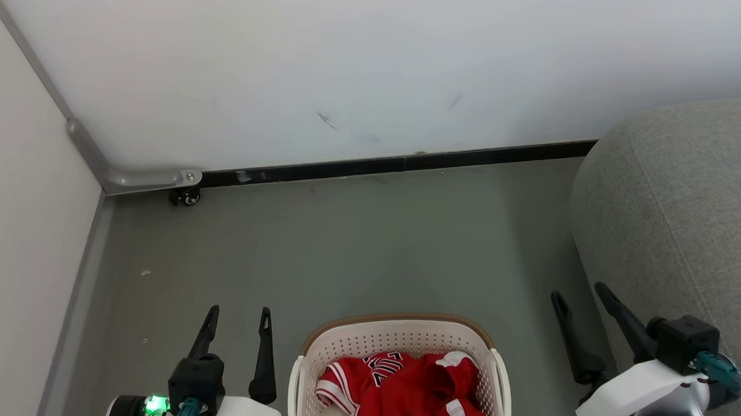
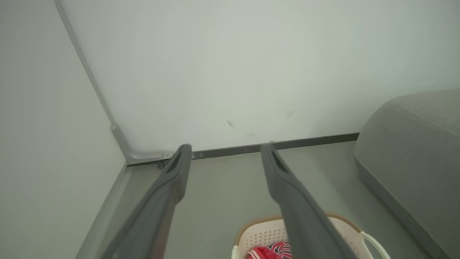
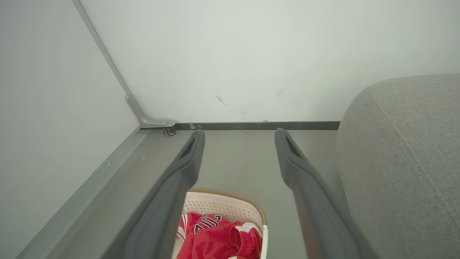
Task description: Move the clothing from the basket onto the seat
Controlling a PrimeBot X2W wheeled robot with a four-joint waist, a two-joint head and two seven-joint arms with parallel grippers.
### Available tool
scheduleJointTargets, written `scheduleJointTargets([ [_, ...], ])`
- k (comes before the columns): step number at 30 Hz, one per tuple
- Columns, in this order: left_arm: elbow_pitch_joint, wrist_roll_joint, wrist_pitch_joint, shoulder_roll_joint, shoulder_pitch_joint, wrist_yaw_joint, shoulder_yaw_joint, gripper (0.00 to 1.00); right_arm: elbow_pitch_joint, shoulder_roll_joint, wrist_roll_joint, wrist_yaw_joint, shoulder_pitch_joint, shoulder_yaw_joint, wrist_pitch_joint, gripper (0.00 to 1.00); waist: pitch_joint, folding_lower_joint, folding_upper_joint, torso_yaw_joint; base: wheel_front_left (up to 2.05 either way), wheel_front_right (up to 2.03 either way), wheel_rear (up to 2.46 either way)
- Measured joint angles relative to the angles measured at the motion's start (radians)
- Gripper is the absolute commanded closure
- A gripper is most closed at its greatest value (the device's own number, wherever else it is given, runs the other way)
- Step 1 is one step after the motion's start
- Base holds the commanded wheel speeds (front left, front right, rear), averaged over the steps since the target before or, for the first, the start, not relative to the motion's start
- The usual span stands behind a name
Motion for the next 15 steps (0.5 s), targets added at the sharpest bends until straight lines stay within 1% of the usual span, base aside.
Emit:
scheduleJointTargets([
  [15,0.047,0.043,0.0,0.015,-0.076,-0.031,-0.05,0.0,-0.073,0.0,-0.018,0.0,-0.037,-0.028,-0.041,0.0,0.108,0.0,0.0,-0.027,0.0,0.0,0.0],
])
